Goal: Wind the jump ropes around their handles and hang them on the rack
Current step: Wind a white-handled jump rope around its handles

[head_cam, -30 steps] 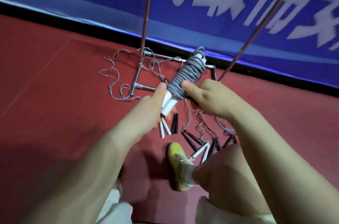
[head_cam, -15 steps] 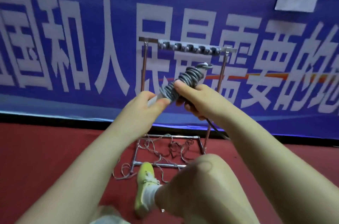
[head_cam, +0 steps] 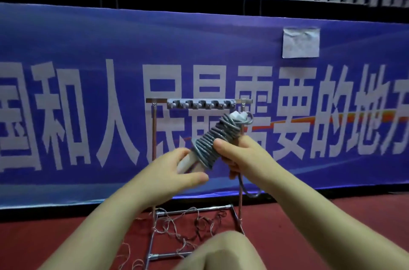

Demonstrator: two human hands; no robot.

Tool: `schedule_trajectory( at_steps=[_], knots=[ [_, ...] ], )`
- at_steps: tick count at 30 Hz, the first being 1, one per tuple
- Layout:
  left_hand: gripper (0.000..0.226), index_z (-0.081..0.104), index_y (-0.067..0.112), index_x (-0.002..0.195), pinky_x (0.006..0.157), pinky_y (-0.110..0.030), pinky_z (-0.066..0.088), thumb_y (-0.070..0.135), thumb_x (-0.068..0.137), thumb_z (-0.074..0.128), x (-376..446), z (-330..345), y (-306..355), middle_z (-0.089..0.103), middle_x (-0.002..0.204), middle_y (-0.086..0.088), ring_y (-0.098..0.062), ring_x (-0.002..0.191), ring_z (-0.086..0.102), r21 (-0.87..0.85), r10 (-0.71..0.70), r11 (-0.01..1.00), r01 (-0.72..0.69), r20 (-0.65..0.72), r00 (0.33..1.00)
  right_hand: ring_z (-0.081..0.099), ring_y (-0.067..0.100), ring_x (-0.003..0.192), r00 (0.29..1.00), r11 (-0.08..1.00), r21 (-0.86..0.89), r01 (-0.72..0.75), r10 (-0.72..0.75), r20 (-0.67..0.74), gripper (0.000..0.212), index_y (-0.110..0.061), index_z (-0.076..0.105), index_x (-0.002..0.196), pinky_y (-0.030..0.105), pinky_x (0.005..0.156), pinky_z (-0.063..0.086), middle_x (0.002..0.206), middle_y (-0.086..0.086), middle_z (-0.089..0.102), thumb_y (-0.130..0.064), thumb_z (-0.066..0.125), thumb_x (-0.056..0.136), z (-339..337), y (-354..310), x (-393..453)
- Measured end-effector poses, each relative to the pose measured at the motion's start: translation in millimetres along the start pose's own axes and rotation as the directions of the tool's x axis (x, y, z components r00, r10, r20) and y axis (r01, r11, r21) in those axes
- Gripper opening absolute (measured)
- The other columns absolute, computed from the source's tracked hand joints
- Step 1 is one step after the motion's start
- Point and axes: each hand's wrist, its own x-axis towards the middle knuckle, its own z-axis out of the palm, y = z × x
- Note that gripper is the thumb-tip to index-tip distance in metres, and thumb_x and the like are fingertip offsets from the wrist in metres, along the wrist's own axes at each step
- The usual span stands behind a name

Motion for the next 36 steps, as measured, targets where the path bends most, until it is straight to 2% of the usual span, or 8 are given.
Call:
schedule_trajectory(
  at_steps=[4,7,11,15,20,23,30,36],
  knots=[
    [0.088,0.065,0.01,0.114,0.083,-0.035,0.051,0.08,0.06,0.062,-4,7,-11,0.07,0.105,-0.011,-0.025,0.094,0.067,-0.625,0.147,0.711,0.322,0.579,0.802,0.032,0.006,0.049,0.985,0.99,0.142,-0.007,-0.018,0.174,0.04,-0.016,0.043,0.074,0.027,0.05,0.031,0.053,-0.012,0.039,-0.052,0.057,0.07,-13,8,-15],
    [0.086,0.065,0.003,0.11,0.072,-0.035,0.052,0.073,0.06,0.07,-11,14,-9,0.068,0.094,-0.018,-0.026,0.076,0.067,-0.65,0.127,0.543,0.532,0.69,0.713,0.031,0.006,0.049,0.961,0.999,0.029,-0.031,0.022,0.275,0.033,-0.019,0.046,0.075,0.024,0.049,0.024,0.056,-0.011,0.041,-0.049,0.057,0.082,-15,4,-20],
    [0.062,0.063,0.008,0.1,0.056,-0.03,0.049,0.062,0.07,0.054,-19,29,8,0.061,0.071,-0.015,-0.023,0.055,0.059,-0.636,-0.11,0.592,0.495,0.544,0.832,0.042,-0.001,0.046,0.977,0.912,-0.406,0.052,0.037,0.208,0.041,-0.022,0.051,0.066,0.014,0.051,0.032,0.05,-0.015,0.049,-0.043,0.036,0.098,-17,-6,-20],
    [0.046,0.062,0.011,0.096,0.055,-0.032,0.05,0.049,0.072,0.055,-20,38,14,0.056,0.068,-0.013,-0.022,0.056,0.056,-0.668,-0.125,0.61,0.426,0.45,0.884,0.045,0.013,0.056,0.981,0.801,-0.597,0.04,0.082,0.176,0.05,-0.017,0.052,0.068,0.033,0.057,0.038,0.064,0.001,0.051,-0.052,0.031,0.097,-16,-9,-24],
    [0.032,0.062,0.013,0.104,0.071,-0.036,0.056,0.039,0.091,0.051,-21,47,12,0.066,0.073,-0.002,-0.018,0.068,0.065,-0.489,-0.141,0.842,0.228,0.209,0.968,0.062,0.016,0.082,0.862,0.873,-0.477,-0.107,0.32,0.393,0.04,-0.017,0.056,0.114,0.029,0.076,0.053,0.102,0.007,0.063,-0.049,0.055,0.09,-33,-5,-27],
    [0.02,0.061,0.015,0.097,0.062,-0.031,0.052,0.031,0.094,0.051,-25,54,17,0.069,0.069,-0.001,-0.017,0.065,0.066,-0.462,-0.136,0.874,0.153,0.069,0.988,0.064,0.009,0.1,0.792,0.816,-0.569,-0.102,0.413,0.45,0.045,-0.033,0.048,0.122,0.029,0.087,0.054,0.114,-0.016,0.061,-0.024,0.071,0.084,-50,-2,-33],
    [0.024,0.06,0.015,0.1,0.074,-0.041,0.054,0.036,0.093,0.051,-22,57,12,0.07,0.07,-0.001,-0.018,0.066,0.067,-0.607,-0.202,0.779,0.159,-0.003,0.979,0.066,0.012,0.067,0.963,0.92,-0.356,-0.161,0.225,0.147,0.006,-0.013,0.063,0.089,0.025,0.061,0.054,0.077,-0.001,0.07,-0.015,0.058,0.092,-89,7,-52],
    [0.021,0.059,0.017,0.098,0.058,-0.027,0.047,0.035,0.093,0.051,-23,72,11,0.067,0.065,0.003,-0.011,0.057,0.061,-0.602,-0.255,0.772,0.204,0.002,0.967,0.059,0.011,0.09,0.991,0.974,-0.184,0.129,-0.132,-0.003,0.018,-0.021,0.067,0.083,0.025,0.082,0.048,0.094,-0.003,0.062,-0.038,0.06,0.087,-82,7,-71]
  ],
)
